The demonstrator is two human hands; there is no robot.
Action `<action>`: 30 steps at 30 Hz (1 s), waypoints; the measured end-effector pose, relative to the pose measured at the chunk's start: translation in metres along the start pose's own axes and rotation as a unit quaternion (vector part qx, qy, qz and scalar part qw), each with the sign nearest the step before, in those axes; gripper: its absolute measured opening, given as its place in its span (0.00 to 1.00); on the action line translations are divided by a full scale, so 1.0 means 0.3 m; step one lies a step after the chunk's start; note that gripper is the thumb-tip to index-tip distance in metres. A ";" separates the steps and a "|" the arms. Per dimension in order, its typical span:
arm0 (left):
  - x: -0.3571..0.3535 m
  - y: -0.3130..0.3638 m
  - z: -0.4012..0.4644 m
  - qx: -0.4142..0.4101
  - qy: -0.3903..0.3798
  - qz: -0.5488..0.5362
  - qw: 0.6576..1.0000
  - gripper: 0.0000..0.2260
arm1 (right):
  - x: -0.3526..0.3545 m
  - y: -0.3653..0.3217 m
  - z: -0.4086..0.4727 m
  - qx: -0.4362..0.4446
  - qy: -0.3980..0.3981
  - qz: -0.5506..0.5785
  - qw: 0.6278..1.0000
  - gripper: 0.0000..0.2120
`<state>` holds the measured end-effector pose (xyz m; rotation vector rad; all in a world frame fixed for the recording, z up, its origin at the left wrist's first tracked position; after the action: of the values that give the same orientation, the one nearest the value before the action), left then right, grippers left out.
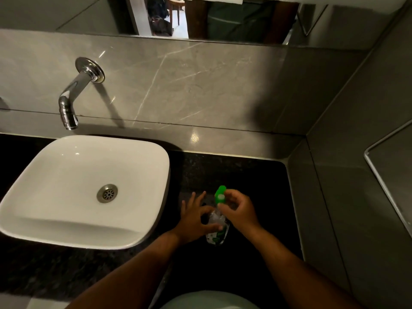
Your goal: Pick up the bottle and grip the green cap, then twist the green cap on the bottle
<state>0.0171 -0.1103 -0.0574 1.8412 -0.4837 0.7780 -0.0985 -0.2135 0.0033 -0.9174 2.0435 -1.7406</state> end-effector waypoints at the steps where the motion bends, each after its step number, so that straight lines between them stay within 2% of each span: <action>1: 0.001 0.004 -0.003 0.001 0.002 -0.006 1.000 0.31 | -0.010 0.025 -0.016 -0.013 -0.016 0.003 1.000 0.15; 4: 0.001 0.015 -0.011 0.001 0.014 -0.002 1.000 0.33 | -0.027 0.082 -0.046 -0.018 -0.025 0.009 0.999 0.13; 7: 0.001 0.026 -0.016 0.009 0.019 0.001 1.000 0.32 | -0.021 0.107 -0.044 -0.039 0.014 -0.004 0.999 0.15; 10: -0.001 0.023 -0.017 0.020 0.013 0.002 1.000 0.30 | -0.020 0.117 -0.042 -0.063 -0.002 -0.022 0.998 0.22; 13: -0.002 0.013 -0.014 0.029 0.014 0.013 0.999 0.31 | -0.039 0.103 -0.052 -0.028 -0.045 0.041 0.998 0.30; 15: -0.003 0.013 -0.013 0.025 0.020 0.015 0.999 0.34 | -0.030 0.091 -0.056 -0.006 -0.021 0.045 0.999 0.31; 18: -0.010 0.024 -0.014 0.010 0.022 0.011 1.000 0.35 | 0.006 0.060 -0.050 0.018 0.057 -0.007 0.998 0.33; 21: -0.016 0.024 -0.014 0.009 0.030 0.016 0.999 0.36 | -0.003 0.051 -0.050 0.008 0.042 -0.014 0.999 0.39; 24: -0.014 0.010 -0.015 0.028 0.045 0.021 0.998 0.37 | -0.029 0.065 -0.052 0.007 -0.006 0.035 0.999 0.37; 27: -0.011 0.014 -0.021 0.026 0.048 0.026 0.998 0.38 | -0.011 0.060 -0.052 0.021 0.017 0.018 0.999 0.34; 30: -0.013 0.036 -0.022 0.021 0.035 0.023 0.999 0.33 | 0.013 0.042 -0.051 0.026 0.057 -0.042 0.997 0.37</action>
<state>0.0055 -0.1084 -0.0513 1.8414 -0.4693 0.8866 -0.1140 -0.2036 -0.0048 -0.9208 2.0461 -1.9210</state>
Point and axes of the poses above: each hand's wrist, its own z-axis towards the middle knuckle, its own x-axis out of the back of the hand, y = z × x, the point moved 7 cm from there along z, towards the middle knuckle, and after that the axes turned 3 degrees about z, right-handed, at the moved point
